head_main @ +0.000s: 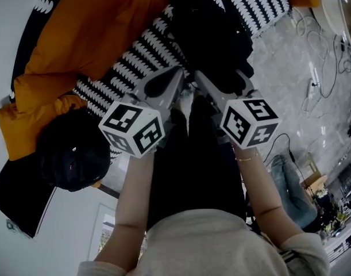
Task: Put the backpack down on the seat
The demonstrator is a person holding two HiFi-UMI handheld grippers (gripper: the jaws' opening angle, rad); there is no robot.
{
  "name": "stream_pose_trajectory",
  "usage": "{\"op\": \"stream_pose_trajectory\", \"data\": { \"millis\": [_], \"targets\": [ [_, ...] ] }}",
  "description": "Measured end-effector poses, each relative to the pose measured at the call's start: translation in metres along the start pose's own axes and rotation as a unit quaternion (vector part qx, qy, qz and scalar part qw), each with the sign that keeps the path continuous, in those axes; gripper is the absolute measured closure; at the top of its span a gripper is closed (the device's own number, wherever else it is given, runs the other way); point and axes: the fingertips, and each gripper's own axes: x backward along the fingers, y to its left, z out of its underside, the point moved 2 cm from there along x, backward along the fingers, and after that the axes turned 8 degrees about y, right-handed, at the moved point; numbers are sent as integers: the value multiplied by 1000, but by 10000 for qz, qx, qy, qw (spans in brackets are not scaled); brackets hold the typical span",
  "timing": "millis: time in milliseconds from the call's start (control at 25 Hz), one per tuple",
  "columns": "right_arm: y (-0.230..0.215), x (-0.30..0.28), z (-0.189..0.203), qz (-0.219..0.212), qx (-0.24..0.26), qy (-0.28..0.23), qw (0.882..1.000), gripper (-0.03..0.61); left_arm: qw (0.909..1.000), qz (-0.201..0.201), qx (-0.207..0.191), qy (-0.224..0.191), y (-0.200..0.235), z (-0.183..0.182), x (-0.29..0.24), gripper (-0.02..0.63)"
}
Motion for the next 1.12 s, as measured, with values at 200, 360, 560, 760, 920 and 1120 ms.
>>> {"op": "stream_pose_trajectory", "data": {
  "millis": [200, 360, 560, 760, 920, 1120],
  "targets": [
    [-8, 9, 5, 453, 69, 147, 9988, 267, 9999, 93, -113, -6, -8, -2, 1, 607],
    [-20, 21, 7, 720, -23, 64, 9974, 261, 9995, 197, -234, 40, -16, -2, 0, 606],
    [-33, 42, 15, 982, -124, -73, 9951, 261, 9978, 427, -453, 228, -34, 3, -6, 606],
    [-41, 60, 26, 1104, -445, -253, 9926, 261, 9945, 673, -694, 414, -56, 8, -16, 606],
    [-46, 78, 32, 1229, -640, -511, 9890, 261, 9889, 958, -968, 595, -82, 11, -26, 606],
    [-44, 106, 31, 1204, -716, -895, 9861, 261, 9824, 1212, -1196, 764, -113, 19, -29, 606]
  ]
}}
